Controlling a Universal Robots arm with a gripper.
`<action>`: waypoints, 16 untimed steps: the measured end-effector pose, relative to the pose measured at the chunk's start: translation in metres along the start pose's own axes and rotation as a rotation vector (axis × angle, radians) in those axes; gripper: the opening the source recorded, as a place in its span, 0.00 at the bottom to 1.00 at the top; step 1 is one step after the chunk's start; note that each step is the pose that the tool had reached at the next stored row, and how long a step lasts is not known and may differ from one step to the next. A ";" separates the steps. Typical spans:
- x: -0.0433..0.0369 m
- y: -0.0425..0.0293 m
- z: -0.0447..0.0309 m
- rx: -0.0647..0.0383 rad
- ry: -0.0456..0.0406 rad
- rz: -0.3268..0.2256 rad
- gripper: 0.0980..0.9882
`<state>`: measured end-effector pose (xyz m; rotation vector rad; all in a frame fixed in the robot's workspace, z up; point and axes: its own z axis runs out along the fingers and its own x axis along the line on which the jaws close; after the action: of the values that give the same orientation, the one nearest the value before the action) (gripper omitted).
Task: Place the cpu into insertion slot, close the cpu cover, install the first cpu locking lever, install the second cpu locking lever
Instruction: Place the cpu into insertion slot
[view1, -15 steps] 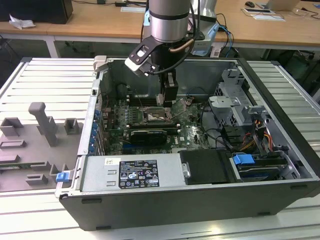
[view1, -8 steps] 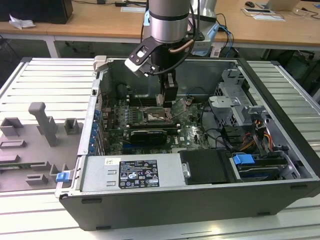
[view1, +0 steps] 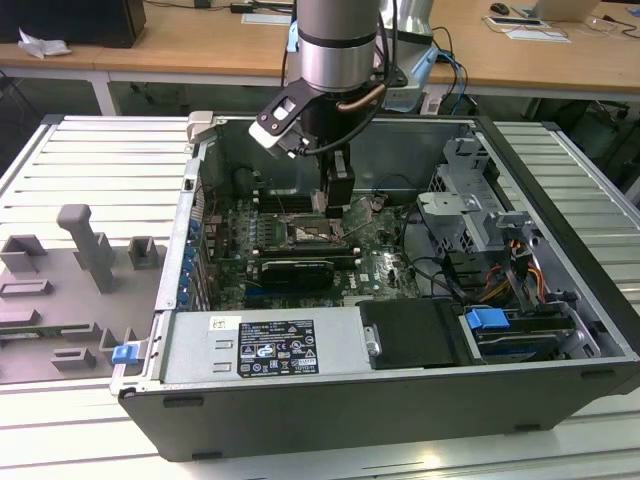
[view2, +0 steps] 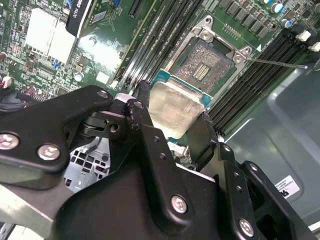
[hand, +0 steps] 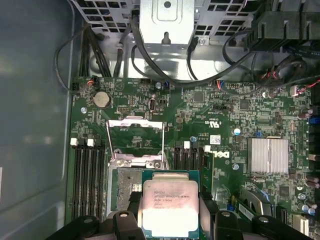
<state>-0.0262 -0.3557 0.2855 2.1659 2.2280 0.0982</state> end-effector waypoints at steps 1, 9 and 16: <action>0.0000 0.0000 0.0005 0.000 0.0000 0.000 0.49; -0.0001 -0.0005 0.0035 0.000 -0.0002 0.003 0.49; 0.0000 -0.0028 0.0045 0.000 -0.0008 0.012 0.49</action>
<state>-0.0288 -0.3556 0.2808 2.1794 2.2144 0.0979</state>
